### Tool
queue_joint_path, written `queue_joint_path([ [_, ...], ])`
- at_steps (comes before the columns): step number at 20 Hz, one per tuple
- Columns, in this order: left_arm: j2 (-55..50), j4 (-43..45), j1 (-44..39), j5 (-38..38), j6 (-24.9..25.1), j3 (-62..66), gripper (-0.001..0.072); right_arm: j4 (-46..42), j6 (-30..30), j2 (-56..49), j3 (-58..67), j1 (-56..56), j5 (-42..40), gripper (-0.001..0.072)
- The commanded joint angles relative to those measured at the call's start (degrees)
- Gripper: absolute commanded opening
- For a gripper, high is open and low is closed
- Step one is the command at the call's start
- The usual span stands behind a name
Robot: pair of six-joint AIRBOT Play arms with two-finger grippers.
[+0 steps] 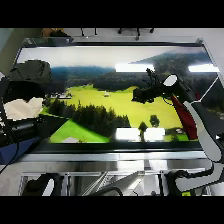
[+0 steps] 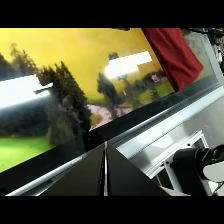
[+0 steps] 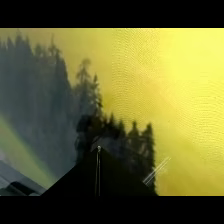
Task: Fold the shirts.
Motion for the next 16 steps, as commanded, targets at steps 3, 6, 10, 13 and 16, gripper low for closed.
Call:
queue_joint_path([
  [3, 0.1, 0.1, 0.0, -0.1, 0.1, 0.0, 0.0013, 0.0, 0.0, 0.0, 0.0, 0.0, -0.1, 0.0017],
  [6, 0.0, 0.5, 0.0, 0.7, 0.1, 0.0, 0.0013, 0.0, 0.0, 0.0, 0.0, 0.0, -0.1, 0.0018],
  [10, -5.9, 10.7, 0.6, 0.5, -1.8, 8.7, 0.0013, 0.0, 0.0, 0.0, 0.0, 0.0, -0.1, 0.0017],
  [13, -14.6, 18.9, 4.6, 1.9, -1.9, 19.4, 0.0553, 0.0, 0.0, -0.1, 0.0, 0.0, -0.1, 0.0017],
  [16, -23.9, 26.4, 9.5, 7.7, -1.0, 26.8, 0.0708, 0.0, 0.0, -0.1, 0.0, 0.0, -0.1, 0.0017],
])
